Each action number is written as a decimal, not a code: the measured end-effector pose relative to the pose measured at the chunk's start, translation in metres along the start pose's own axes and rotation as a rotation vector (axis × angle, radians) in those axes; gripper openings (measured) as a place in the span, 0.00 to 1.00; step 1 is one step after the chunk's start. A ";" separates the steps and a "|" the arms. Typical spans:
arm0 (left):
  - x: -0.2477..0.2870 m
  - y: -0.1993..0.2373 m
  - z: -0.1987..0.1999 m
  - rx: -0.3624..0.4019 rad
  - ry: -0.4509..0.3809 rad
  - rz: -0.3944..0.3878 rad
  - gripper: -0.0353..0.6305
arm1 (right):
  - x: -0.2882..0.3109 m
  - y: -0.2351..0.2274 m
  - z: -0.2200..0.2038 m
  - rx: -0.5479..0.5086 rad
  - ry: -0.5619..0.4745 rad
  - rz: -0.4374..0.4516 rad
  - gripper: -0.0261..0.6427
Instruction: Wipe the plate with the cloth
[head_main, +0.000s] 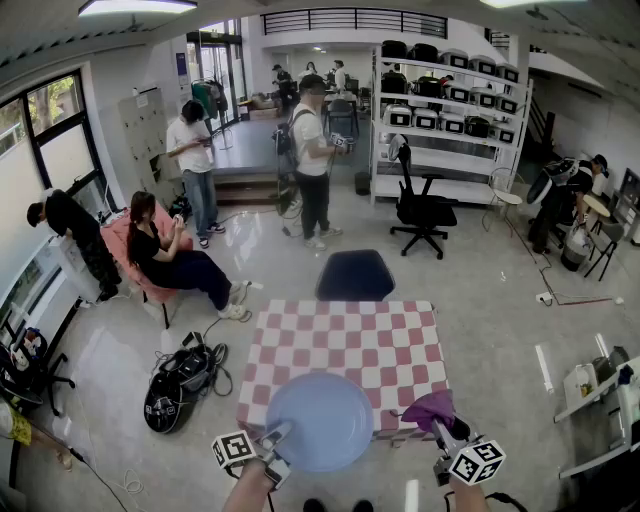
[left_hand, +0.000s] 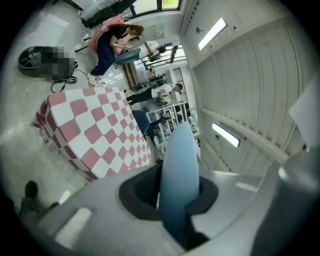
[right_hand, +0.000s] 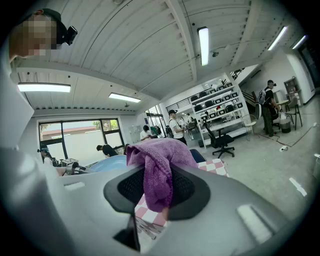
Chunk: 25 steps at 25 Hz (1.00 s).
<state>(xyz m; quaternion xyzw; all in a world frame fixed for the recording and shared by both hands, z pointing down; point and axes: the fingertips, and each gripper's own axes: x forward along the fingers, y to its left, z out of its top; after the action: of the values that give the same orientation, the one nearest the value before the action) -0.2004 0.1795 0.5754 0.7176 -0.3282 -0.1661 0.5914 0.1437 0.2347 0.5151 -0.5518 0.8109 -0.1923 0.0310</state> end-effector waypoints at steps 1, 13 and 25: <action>0.001 0.000 0.000 -0.001 -0.001 -0.003 0.12 | 0.000 -0.001 0.000 -0.002 0.000 0.000 0.20; 0.009 0.001 -0.006 -0.008 -0.008 0.003 0.12 | 0.002 -0.010 0.003 -0.007 0.002 0.013 0.20; 0.023 -0.002 -0.021 -0.008 -0.040 0.017 0.12 | 0.003 -0.031 0.010 -0.009 0.012 0.052 0.20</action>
<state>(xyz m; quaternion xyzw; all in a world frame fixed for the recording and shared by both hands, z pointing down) -0.1705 0.1798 0.5819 0.7090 -0.3452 -0.1767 0.5890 0.1730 0.2196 0.5171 -0.5297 0.8259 -0.1910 0.0284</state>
